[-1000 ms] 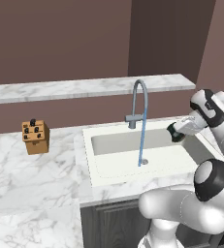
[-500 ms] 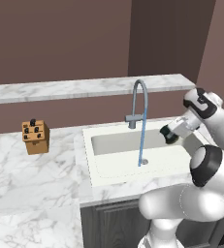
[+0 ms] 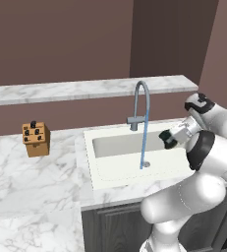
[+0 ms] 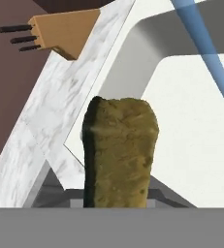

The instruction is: Soak the sponge with water for a few seconds and then drop it inside the sink.

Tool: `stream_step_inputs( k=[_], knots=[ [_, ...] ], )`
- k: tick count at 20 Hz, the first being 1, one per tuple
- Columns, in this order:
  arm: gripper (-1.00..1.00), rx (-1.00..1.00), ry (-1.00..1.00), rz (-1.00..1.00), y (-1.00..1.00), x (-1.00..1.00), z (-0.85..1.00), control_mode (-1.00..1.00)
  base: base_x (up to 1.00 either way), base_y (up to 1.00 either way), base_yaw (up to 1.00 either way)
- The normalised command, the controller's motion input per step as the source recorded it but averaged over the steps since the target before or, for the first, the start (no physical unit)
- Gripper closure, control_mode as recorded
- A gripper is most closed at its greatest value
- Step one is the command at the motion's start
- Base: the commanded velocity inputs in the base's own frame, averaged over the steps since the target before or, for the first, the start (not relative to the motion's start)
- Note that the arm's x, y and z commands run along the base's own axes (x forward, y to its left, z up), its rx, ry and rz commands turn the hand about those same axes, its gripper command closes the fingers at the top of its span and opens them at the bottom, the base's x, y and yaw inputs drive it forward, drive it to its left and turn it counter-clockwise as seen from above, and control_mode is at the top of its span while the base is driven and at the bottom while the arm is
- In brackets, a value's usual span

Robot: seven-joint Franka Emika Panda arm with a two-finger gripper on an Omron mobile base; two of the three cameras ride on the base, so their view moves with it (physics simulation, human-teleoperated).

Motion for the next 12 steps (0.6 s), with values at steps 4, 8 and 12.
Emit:
stream_step_inputs(
  k=[4, 8, 12],
  knots=[
    [1.0, 0.07, 0.0, 0.0, 0.1, 0.15, -0.19, -1.0, 0.0, 0.0, 0.0],
    [1.0, 0.04, 0.0, 0.0, 0.08, 0.18, -0.07, -1.0, 0.0, 0.0, 0.0],
    [1.0, 0.02, 0.01, 0.0, 0.08, 0.12, -0.01, -1.0, 0.0, 0.0, 0.0]
  ],
)
